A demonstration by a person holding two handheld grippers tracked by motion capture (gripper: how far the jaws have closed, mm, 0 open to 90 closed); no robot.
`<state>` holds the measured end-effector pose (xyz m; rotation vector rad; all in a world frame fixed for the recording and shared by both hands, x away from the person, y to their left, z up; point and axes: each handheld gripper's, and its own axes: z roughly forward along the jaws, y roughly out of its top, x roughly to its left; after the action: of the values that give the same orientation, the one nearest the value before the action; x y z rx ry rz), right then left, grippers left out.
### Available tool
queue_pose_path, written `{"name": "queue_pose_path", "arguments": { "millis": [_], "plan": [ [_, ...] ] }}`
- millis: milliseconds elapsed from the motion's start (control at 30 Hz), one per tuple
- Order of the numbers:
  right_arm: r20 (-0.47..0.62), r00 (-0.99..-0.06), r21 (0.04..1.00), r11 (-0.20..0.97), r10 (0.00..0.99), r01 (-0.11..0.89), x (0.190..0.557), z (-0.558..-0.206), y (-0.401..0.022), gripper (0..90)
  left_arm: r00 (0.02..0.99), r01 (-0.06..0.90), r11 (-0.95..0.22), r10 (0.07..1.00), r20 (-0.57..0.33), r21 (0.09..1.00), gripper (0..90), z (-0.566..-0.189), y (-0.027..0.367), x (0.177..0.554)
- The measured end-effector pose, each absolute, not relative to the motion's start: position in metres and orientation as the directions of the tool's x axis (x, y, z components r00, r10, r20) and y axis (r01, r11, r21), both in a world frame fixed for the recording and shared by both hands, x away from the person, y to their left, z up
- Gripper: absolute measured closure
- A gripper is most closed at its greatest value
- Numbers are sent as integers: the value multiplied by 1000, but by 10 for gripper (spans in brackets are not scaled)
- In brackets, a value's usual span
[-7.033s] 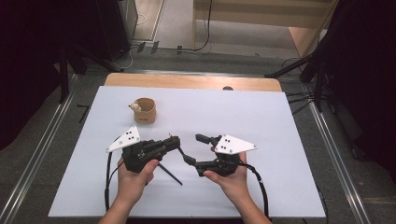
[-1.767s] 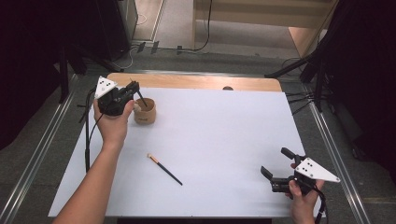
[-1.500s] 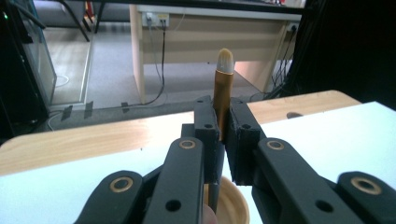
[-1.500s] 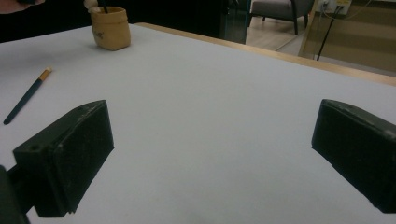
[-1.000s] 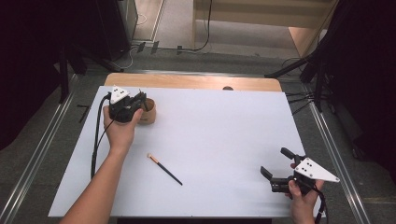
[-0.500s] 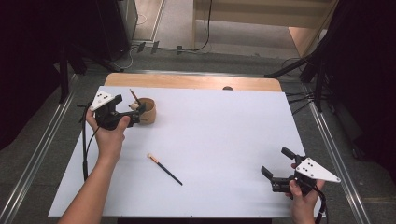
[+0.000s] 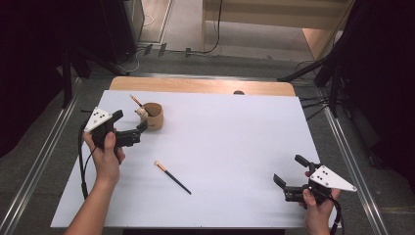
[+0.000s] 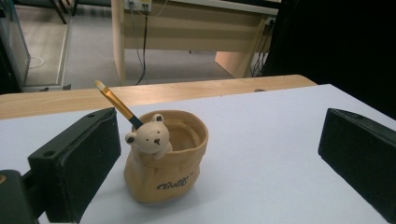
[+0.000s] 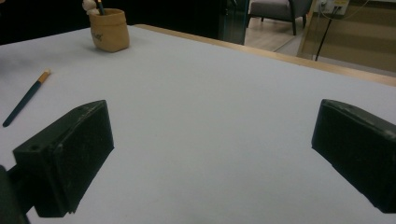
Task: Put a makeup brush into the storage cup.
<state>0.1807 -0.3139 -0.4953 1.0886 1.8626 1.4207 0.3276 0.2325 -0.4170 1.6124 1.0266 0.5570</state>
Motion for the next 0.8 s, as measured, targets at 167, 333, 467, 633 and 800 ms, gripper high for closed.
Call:
{"name": "queue_pose_path", "arguments": {
  "millis": [167, 333, 467, 633, 800],
  "plan": [
    [46, -522, 956, 114, 851, 269, 181, -495, -313, 0, 531, 325, -45, 835, -143, 945, 0, -421, 233, 317],
    [47, -522, 956, 113, 852, 272, 181, -496, -313, 0, 538, 326, -42, 830, -149, 945, 0, -426, 236, 305],
    [48, -521, 956, 112, 852, 272, 181, -495, -313, 0, 543, 325, -52, 828, -141, 944, 0, -432, 236, 296],
    [46, -520, 956, 113, 853, 269, 181, -496, -314, 0, 541, 332, -58, 829, -140, 941, 0, -441, 239, 285],
    [46, -520, 956, 113, 853, 270, 181, -495, -314, 0, 540, 339, -46, 828, -154, 940, 0, -447, 243, 274]
  ]
}}
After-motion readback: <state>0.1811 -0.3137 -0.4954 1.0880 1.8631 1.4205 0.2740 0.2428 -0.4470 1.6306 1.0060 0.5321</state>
